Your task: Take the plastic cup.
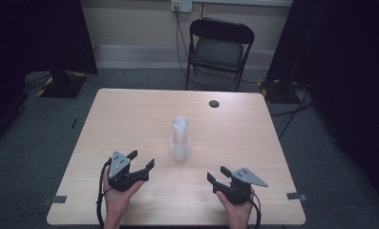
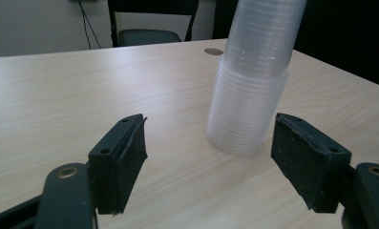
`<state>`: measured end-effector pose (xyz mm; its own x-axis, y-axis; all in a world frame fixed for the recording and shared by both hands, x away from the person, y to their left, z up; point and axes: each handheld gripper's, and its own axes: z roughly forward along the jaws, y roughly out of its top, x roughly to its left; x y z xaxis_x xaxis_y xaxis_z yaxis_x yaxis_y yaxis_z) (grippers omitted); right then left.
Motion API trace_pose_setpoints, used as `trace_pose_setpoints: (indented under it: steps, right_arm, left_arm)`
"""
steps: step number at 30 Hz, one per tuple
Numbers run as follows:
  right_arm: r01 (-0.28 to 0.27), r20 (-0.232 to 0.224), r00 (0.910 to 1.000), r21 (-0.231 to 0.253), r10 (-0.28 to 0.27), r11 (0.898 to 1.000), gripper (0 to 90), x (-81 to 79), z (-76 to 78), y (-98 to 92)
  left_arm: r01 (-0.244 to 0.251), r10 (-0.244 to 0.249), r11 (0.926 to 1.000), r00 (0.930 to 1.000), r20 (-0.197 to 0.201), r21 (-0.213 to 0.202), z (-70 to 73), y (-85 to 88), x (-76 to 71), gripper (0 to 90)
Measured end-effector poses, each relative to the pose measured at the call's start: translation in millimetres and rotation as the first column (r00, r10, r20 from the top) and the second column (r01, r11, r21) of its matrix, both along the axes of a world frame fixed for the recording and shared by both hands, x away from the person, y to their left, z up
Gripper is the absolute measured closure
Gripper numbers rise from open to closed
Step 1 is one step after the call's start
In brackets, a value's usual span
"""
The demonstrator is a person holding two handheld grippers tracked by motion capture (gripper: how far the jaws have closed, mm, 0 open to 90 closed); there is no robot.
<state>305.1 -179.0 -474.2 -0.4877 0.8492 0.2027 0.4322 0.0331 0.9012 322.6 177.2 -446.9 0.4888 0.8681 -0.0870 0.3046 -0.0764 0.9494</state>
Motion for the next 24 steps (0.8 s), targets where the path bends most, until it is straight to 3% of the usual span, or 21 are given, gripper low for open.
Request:
trace_pose_setpoints:
  steps: [16, 19, 21, 24]
  right_arm:
    - [-0.027, 0.002, 0.9996, -0.009, 0.027, 1.0, 39.1, -2.5, 1.1, 5.2]
    - [-0.03, 0.004, 0.9995, -0.015, 0.03, 0.999, 39.0, -2.3, 1.3, 6.1]
    - [-0.031, 0.003, 0.9995, -0.014, 0.031, 0.999, 39.0, -2.1, 1.2, 6.6]
    - [-0.031, 0.004, 0.9995, -0.015, 0.031, 0.999, 39.0, -2.3, 1.4, 6.5]
  left_arm:
    - [0.037, -0.039, 0.9984, 0.9981, 0.048, 0.041, 27.2, -18.4, 16.7, 23.3]
    - [0.064, -0.065, 0.9977, 0.9967, 0.049, 0.023, 31.9, -22.4, 20.8, 23.7]
    - [0.052, -0.054, 0.9975, 0.9969, 0.057, 0.047, 36.1, -24.7, 21.7, 23.9]
    - [0.055, -0.057, 0.998, 0.9958, 0.072, 0.032, 43.0, -25.9, 22.4, 24.7]
